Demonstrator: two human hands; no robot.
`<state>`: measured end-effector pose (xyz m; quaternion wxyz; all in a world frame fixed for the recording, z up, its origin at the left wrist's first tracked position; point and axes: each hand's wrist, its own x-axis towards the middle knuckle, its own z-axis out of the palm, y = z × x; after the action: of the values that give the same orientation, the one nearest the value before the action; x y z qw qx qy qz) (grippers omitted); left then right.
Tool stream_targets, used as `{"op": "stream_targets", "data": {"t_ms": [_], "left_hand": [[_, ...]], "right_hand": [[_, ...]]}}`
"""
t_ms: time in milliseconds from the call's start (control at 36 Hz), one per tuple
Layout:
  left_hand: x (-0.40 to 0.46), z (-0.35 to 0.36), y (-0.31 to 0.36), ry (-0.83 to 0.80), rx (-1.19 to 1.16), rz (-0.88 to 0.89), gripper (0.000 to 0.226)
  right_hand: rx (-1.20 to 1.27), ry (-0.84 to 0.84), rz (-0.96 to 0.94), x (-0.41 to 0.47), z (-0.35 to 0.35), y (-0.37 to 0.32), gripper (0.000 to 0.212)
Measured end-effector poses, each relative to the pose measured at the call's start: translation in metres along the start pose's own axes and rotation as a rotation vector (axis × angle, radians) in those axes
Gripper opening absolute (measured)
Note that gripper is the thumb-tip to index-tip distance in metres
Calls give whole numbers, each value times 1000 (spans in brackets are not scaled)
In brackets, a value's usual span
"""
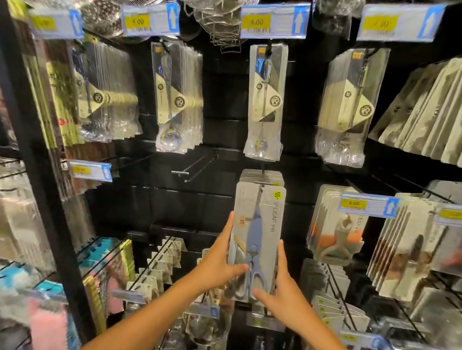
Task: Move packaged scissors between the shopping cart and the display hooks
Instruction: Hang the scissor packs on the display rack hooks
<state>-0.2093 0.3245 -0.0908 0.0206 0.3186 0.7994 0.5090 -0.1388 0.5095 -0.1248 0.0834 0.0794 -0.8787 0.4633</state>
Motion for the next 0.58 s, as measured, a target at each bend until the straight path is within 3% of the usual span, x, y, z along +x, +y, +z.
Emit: {"op": "stream_targets", "data": {"t_ms": [111,278,472,583], "left_hand": [[16,-1,1,-33,26,24,111],[38,-1,-17,-64,9,5,117],[42,0,-17,-41,-9,-36,119],[33,-5,-14,2,61,-60,104]], "right_hand": [[-34,80,36,24,4,18,130],[-43,143,45,46,2,23,133],[10,115,96,88,7,79,133],[-45,174,132,56,0,29,131]]}}
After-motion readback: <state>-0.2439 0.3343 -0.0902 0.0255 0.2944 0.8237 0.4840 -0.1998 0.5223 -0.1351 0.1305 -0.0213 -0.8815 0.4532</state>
